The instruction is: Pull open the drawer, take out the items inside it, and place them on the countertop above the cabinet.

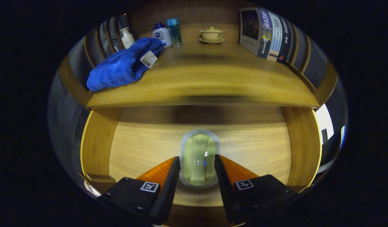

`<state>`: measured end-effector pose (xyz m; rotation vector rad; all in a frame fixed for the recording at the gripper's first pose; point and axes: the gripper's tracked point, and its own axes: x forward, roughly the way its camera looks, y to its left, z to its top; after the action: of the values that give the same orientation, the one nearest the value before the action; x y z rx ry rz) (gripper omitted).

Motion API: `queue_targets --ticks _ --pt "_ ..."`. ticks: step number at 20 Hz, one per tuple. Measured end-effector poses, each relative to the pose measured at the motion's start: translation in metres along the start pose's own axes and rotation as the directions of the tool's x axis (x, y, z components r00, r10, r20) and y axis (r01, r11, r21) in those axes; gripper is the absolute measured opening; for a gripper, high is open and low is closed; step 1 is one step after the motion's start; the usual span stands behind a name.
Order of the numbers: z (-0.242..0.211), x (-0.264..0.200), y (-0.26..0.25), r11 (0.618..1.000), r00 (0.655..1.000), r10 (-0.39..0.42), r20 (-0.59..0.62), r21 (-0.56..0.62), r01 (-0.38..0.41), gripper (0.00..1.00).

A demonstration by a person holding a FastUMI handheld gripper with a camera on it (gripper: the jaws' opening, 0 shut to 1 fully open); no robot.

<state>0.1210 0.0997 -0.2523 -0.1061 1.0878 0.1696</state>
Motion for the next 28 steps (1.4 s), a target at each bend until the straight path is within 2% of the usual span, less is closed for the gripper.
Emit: queue_targets --ticks 1,4,9,10,11,12,15,21,23,26,27,28 --pt "-0.002 0.003 0.001 1.000 1.000 0.007 -0.011 0.022 -0.007 0.71" --pt "-0.004 0.001 0.004 0.999 1.000 0.028 -0.015 0.045 -0.027 0.29" --pt "0.004 -0.042 0.013 0.998 0.998 0.060 0.035 0.015 -0.061 0.29" --pt "0.010 -0.051 0.010 0.998 0.997 0.057 0.060 -0.011 -0.057 0.28" --pt "0.015 -0.047 0.003 1.000 0.997 0.012 0.080 -0.006 -0.012 0.27" --pt "0.016 -0.059 -0.005 1.000 0.996 -0.010 0.086 -0.002 0.010 0.09" --pt "0.002 -0.047 0.013 0.998 0.998 0.054 0.030 0.025 -0.055 0.10" --pt "-0.008 -0.013 0.004 1.000 0.999 -0.002 -0.048 0.000 0.002 0.74" --pt "-0.015 -0.006 0.004 1.000 0.996 -0.003 -0.086 0.001 0.003 0.68" --pt "-0.017 -0.003 0.007 0.999 0.996 0.027 -0.089 0.024 -0.025 0.30" --pt "-0.016 -0.012 0.007 0.999 0.996 0.032 -0.080 0.023 -0.030 0.30" --pt "-0.016 -0.017 0.007 0.999 0.996 0.045 -0.072 0.019 -0.043 0.25"
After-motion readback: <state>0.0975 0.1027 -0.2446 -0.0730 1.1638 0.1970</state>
